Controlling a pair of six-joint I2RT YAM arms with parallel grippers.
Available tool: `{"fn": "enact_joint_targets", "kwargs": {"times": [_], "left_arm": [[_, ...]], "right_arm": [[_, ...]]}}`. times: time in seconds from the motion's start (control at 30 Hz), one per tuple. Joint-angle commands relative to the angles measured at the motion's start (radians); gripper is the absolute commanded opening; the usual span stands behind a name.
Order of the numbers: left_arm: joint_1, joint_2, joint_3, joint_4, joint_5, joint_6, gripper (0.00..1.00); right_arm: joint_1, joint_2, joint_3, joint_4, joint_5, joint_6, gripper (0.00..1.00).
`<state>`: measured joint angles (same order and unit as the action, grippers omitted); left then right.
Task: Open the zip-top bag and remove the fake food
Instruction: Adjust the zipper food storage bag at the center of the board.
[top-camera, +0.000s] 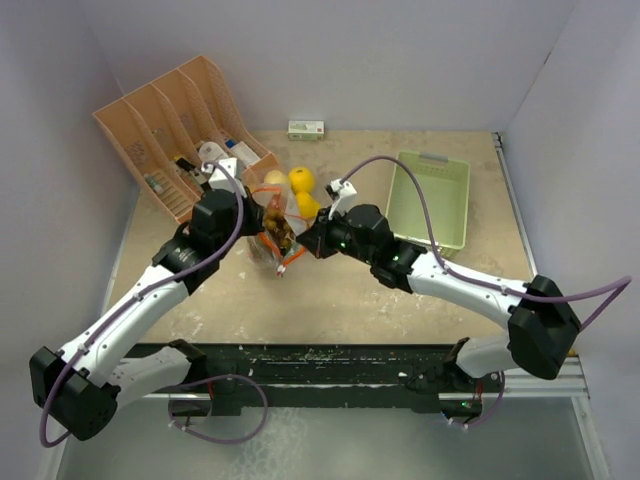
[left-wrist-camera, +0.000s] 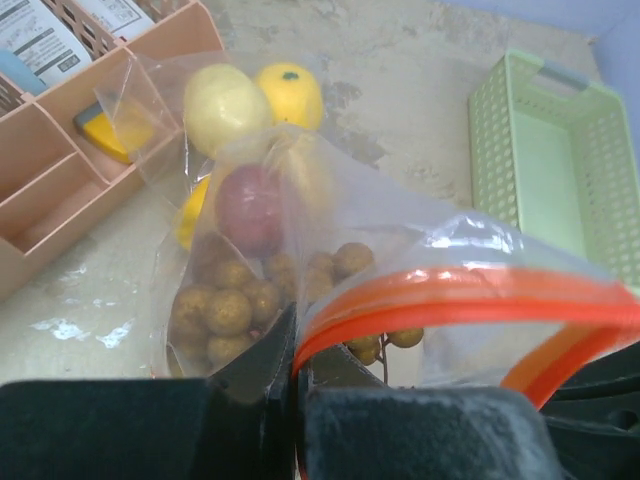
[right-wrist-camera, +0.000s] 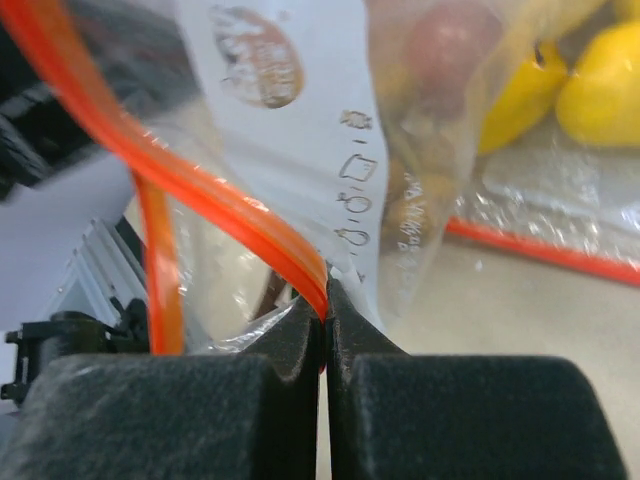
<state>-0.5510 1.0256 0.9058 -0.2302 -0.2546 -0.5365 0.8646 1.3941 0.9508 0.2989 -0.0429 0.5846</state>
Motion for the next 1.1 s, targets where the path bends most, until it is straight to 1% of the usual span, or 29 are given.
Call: {"fn": "enact_joint_targets", "kwargs": {"times": [0.0, 0.07, 0.13, 0.27, 0.37, 0.4, 0.43, 0.5, 0.53, 0.6, 0.63, 0.67, 0.73, 0.8, 0.83, 0.9, 1.03, 1.07], "left_arm": [[-0.011, 0.065, 0.137, -0.122, 0.042, 0.087, 0.00], [-0.035, 0.112, 0.207, -0.192, 0.046, 0.126, 0.00], [-0.079, 0.158, 0.242, -0.238, 0.003, 0.151, 0.00], [-0.135, 0.238, 0.212, -0.214, -0.010, 0.127, 0.00], [-0.149, 0.273, 0.167, -0.147, 0.007, 0.115, 0.00], [-0.149, 0.285, 0.159, -0.133, 0.013, 0.112, 0.00], [-0.151, 0.296, 0.154, -0.124, 0.022, 0.110, 0.00], [-0.156, 0.319, 0.147, -0.105, 0.035, 0.103, 0.00], [-0.159, 0.331, 0.142, -0.093, 0.042, 0.100, 0.00], [-0.161, 0.349, 0.131, -0.064, 0.054, 0.096, 0.00], [-0.161, 0.356, 0.128, -0.055, 0.058, 0.095, 0.00], [-0.161, 0.362, 0.128, -0.045, 0.063, 0.095, 0.00], [-0.161, 0.375, 0.127, -0.032, 0.073, 0.095, 0.01], [-0.160, 0.382, 0.127, -0.015, 0.083, 0.092, 0.03], [-0.160, 0.385, 0.127, -0.007, 0.088, 0.092, 0.03], [-0.160, 0.390, 0.128, 0.008, 0.097, 0.091, 0.03], [-0.161, 0.392, 0.129, 0.010, 0.098, 0.096, 0.03], [-0.160, 0.387, 0.127, 0.007, 0.094, 0.096, 0.03]], "right_arm": [[-0.001, -0.048, -0.078, 0.008, 0.052, 0.082, 0.00], [-0.001, -0.058, -0.125, 0.001, 0.077, 0.100, 0.00], [-0.004, -0.058, -0.170, 0.004, 0.093, 0.112, 0.00], [-0.007, -0.041, -0.228, -0.017, 0.131, 0.121, 0.00], [-0.006, -0.059, -0.242, -0.061, 0.175, 0.120, 0.00], [-0.006, -0.072, -0.245, -0.083, 0.197, 0.121, 0.01], [-0.006, -0.089, -0.248, -0.104, 0.219, 0.120, 0.08], [-0.006, -0.136, -0.253, -0.146, 0.259, 0.113, 0.25], [-0.006, -0.171, -0.255, -0.151, 0.303, 0.096, 0.33], [-0.004, -0.260, -0.274, -0.149, 0.323, 0.085, 0.42], [-0.004, -0.317, -0.281, -0.158, 0.324, 0.085, 0.44], [-0.004, -0.350, -0.286, -0.167, 0.324, 0.084, 0.42], [-0.004, -0.396, -0.283, -0.179, 0.294, 0.081, 0.25], [-0.004, -0.402, -0.267, -0.180, 0.284, 0.072, 0.04], [-0.004, -0.390, -0.258, -0.172, 0.273, 0.066, 0.00], [-0.004, -0.333, -0.238, -0.114, 0.263, 0.027, 0.00], [-0.004, -0.146, -0.183, -0.037, 0.182, 0.019, 0.00], [-0.004, -0.105, -0.178, -0.016, 0.174, 0.020, 0.03]]}}
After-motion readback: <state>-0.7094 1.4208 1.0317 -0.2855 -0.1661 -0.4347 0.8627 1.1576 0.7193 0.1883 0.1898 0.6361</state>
